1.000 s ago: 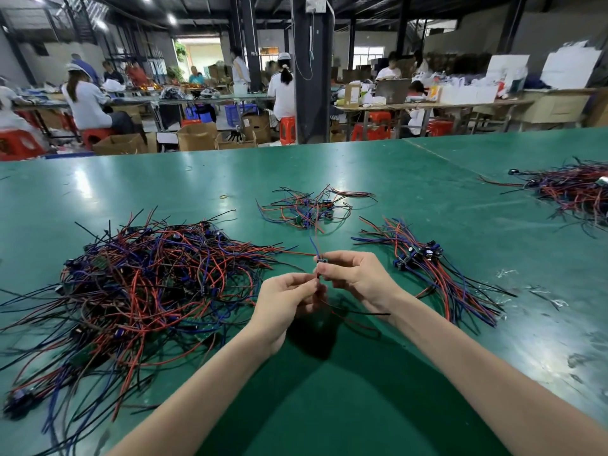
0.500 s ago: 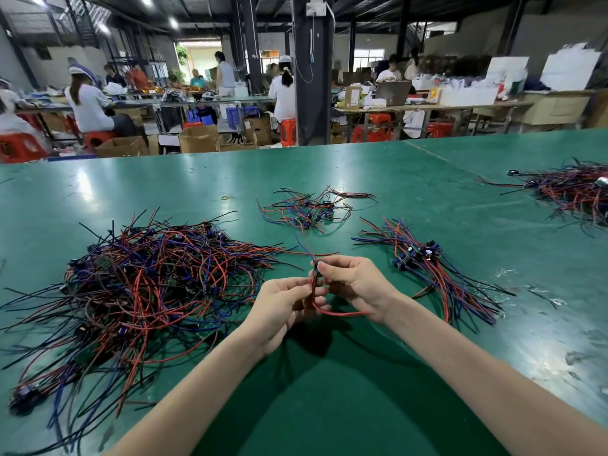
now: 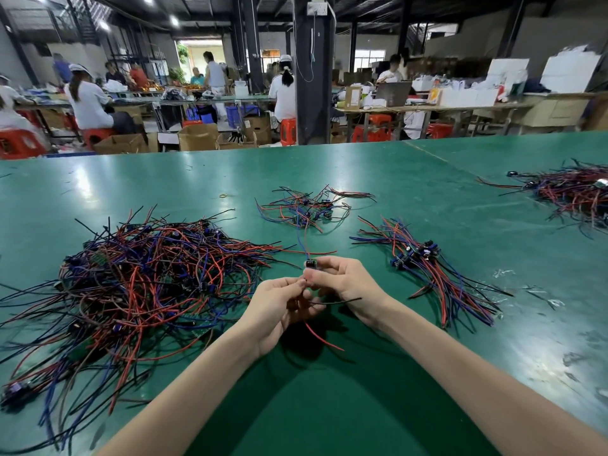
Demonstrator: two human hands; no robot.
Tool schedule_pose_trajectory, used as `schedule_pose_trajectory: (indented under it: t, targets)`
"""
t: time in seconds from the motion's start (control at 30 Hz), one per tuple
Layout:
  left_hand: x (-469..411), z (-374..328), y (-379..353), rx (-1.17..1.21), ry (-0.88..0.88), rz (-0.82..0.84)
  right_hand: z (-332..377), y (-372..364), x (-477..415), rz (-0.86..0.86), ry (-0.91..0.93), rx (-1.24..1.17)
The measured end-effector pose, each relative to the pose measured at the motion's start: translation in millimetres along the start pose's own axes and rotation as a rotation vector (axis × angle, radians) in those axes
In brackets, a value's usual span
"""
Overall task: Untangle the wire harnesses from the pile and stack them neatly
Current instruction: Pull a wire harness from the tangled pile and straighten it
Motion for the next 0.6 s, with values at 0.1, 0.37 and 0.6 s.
schedule_pose_trajectory:
  t: [0.1,0.37,0.6]
  targets:
    - [1.3,-1.1,1.4,0.015,-0.001,-0.03,0.2,2.4,1.2,-0.025,0.022,0.043]
    - [3.5,-3.3,-0.6,-0.026,-0.039,-0.028,-0.5,6.8,0.2,-0.081,-0.005,-0.107]
    - [4.4,-1.7,-3.4,-0.103,-0.048,0.032,1.4,13.2,-2.0,-0.124,-0.041,-0.241]
Point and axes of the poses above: each hand's wrist, its own x-axis away from the middle knuckle, its own y-axis out of the back of the hand, z = x × y, the point moved 7 cm from there along -x, towards the middle knuckle, and after that the axes turned 8 degrees about -x, right-handed, at the moved point
